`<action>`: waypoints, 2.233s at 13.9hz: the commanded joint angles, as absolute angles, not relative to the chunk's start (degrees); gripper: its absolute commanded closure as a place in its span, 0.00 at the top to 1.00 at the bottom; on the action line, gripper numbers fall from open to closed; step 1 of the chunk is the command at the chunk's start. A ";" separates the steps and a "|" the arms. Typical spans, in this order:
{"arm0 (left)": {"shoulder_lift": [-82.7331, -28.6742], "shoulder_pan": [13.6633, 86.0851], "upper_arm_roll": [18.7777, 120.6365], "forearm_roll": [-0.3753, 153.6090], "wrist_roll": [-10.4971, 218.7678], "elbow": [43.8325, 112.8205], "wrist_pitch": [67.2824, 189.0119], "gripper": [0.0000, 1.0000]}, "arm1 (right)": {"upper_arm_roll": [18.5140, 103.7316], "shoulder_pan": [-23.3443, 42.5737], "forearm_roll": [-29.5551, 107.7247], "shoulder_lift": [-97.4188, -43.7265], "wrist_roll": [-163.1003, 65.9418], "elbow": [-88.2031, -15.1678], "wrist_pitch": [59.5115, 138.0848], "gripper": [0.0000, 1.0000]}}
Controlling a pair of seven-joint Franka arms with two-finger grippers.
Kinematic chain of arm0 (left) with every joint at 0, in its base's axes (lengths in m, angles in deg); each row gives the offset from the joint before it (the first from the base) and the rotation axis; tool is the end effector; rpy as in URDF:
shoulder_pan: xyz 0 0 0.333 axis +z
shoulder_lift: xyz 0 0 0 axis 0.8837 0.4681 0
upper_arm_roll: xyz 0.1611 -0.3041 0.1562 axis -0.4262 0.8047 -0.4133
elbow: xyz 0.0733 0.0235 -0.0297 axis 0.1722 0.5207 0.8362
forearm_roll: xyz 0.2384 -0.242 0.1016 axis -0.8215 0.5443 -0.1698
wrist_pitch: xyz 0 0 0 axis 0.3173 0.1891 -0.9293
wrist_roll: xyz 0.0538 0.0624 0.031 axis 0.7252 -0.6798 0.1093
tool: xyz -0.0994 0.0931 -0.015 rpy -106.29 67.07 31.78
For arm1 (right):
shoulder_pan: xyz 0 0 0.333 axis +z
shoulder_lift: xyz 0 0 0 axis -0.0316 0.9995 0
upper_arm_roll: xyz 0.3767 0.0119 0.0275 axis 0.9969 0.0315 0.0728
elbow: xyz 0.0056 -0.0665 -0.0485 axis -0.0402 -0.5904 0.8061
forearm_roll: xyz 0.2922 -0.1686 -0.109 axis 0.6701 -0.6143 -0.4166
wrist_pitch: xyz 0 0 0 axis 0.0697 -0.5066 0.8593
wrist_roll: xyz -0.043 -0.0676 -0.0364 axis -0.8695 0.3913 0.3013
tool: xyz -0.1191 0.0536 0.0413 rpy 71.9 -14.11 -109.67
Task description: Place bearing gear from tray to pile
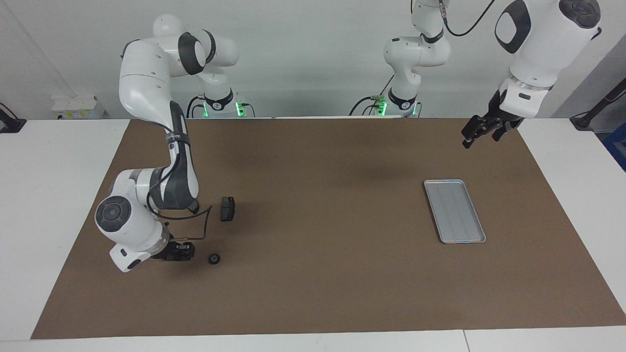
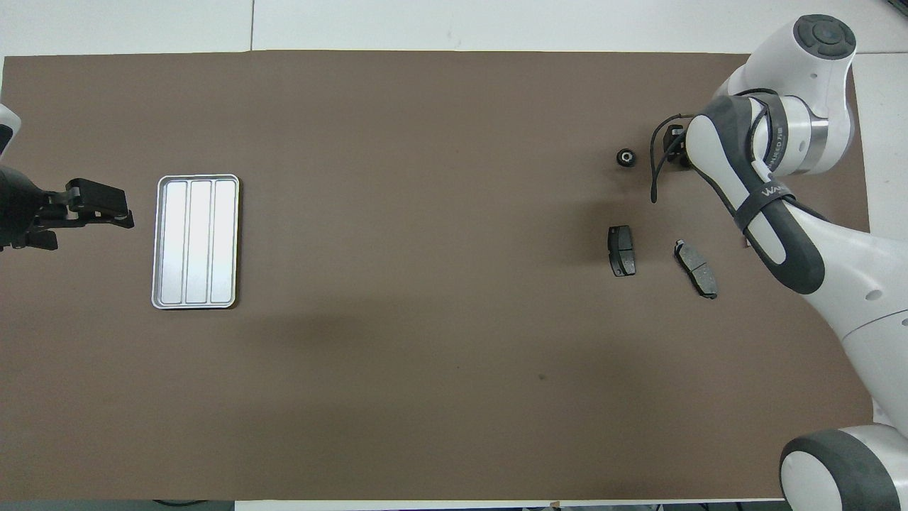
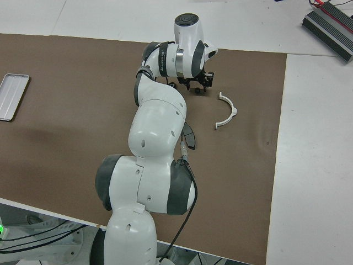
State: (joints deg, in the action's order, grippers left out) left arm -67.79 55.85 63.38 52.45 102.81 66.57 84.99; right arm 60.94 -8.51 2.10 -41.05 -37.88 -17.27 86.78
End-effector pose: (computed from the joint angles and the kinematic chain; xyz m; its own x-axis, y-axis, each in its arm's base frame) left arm 0.5059 -0.0278 0.6274 0.9807 0.1953 -0.0068 0.1954 -0.9805 0.0194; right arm 0.7395 -0.0341 0.3329 0.9891 -0.0333 -0.1437 -0.0303 -0.9993 0.0228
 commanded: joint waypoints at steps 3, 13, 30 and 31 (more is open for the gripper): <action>-69.63 55.94 63.34 52.97 102.40 67.92 85.83 1.00 | 59.64 -6.21 0.94 -46.79 -36.89 -13.68 74.65 1.00; -70.07 56.03 63.25 52.97 102.05 67.65 85.65 1.00 | 59.11 -1.90 1.90 -68.23 -38.90 -13.94 62.68 1.00; -70.16 55.94 63.34 52.89 102.40 67.48 85.04 1.00 | 58.41 0.56 7.44 -89.70 -42.43 -31.25 66.28 1.00; -70.16 55.94 63.34 52.89 102.40 67.48 85.12 1.00 | 57.80 0.56 7.35 -88.65 -42.51 -31.25 66.37 1.00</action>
